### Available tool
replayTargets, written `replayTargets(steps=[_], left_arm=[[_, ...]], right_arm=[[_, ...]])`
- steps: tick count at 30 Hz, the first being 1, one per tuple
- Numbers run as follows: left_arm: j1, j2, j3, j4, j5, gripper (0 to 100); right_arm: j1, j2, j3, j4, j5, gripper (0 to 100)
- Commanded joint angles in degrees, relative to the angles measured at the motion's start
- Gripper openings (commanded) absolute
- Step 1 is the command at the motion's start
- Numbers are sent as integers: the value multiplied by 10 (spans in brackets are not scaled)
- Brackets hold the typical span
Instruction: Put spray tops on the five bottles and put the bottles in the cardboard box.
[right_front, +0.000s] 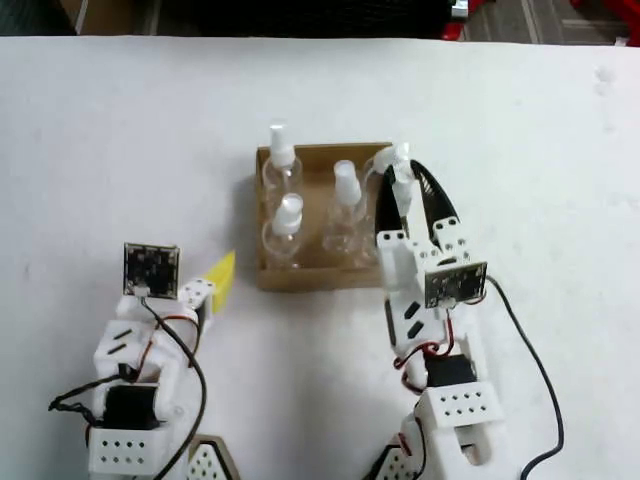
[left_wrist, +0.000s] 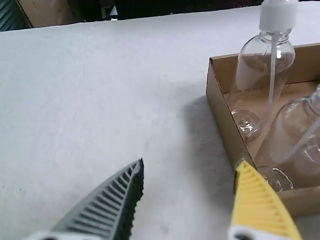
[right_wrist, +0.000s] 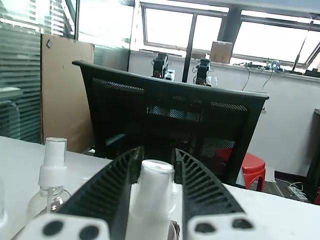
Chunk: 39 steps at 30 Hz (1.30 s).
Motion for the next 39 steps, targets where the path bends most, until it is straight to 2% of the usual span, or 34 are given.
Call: replayTargets(steps=[1,17,24,39], left_arm=[[7,-3,-6,-4,-8,267],[7,-3,-6,-4,-8,267],[7,-3,-6,-4,-8,267],[7,-3,-6,-5,-8,267]], right_arm=[[-5,-1,6,-12,-6,16],[-5,-1,33,-11,-4,19],[-13,-3,32,26,-6,133],[-22,-8,15,35,-6,134]])
